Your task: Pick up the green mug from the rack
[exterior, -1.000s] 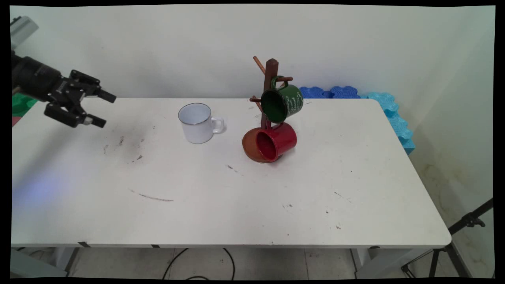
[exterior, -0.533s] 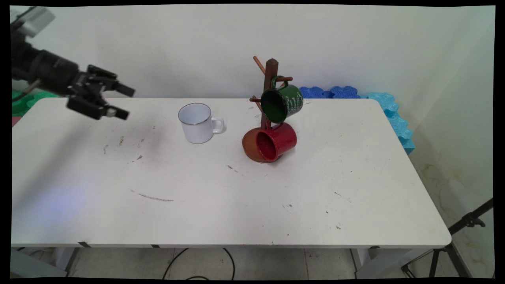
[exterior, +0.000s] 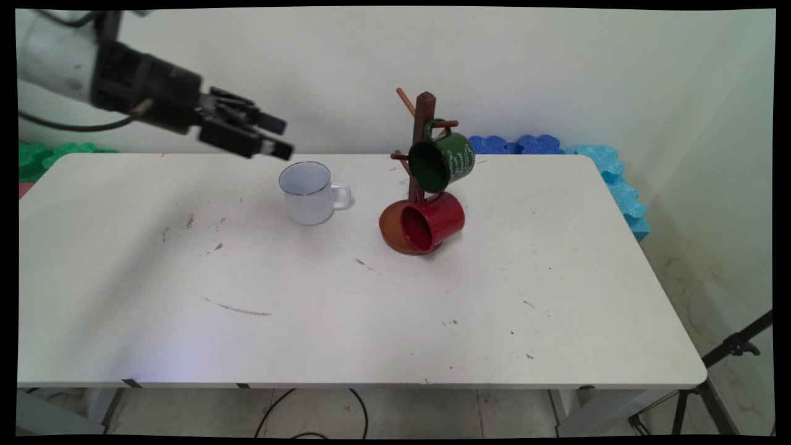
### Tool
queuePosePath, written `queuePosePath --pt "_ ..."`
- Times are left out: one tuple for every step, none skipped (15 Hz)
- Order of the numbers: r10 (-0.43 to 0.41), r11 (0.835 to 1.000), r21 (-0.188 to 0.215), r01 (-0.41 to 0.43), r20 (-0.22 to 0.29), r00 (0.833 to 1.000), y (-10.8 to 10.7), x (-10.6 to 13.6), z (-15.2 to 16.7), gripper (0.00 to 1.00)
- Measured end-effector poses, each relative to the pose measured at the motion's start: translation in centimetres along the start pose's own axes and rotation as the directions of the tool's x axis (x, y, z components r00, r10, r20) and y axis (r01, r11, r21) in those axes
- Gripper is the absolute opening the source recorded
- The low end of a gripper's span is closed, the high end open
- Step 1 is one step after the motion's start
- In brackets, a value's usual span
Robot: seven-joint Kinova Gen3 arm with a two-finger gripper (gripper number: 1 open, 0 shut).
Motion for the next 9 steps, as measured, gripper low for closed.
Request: queuePosePath --pt "-0.029 1.000 -0.010 0.029 -0.007 1.000 0.8 0.7 1.2 1.00" --pt "-0.053 0.998 -0.020 0.053 -0.015 0.998 1.5 1.2 2.2 1.00" --pt "-0.079 0.996 -0.032 0.078 -0.023 0.997 2.3 1.8 3.3 1.00" --pt "-0.103 0.994 -0.046 0.101 -0.032 0.994 3.0 2.4 4.4 1.00" --pt "-0.121 0.991 -0.055 0.119 -0.039 0.992 3.5 2.8 5.3 1.00" --pt "-0.141 0.988 -0.065 0.138 -0.047 0.989 4.1 3.2 6.4 1.00" --pt "-0.159 0.985 -0.072 0.155 -0.055 0.986 4.5 3.6 7.5 1.00" --pt "-0.172 0.983 -0.075 0.168 -0.061 0.983 4.8 3.8 8.4 1.00" --pt "-0.186 0.980 -0.077 0.181 -0.068 0.980 5.0 4.0 9.4 1.00"
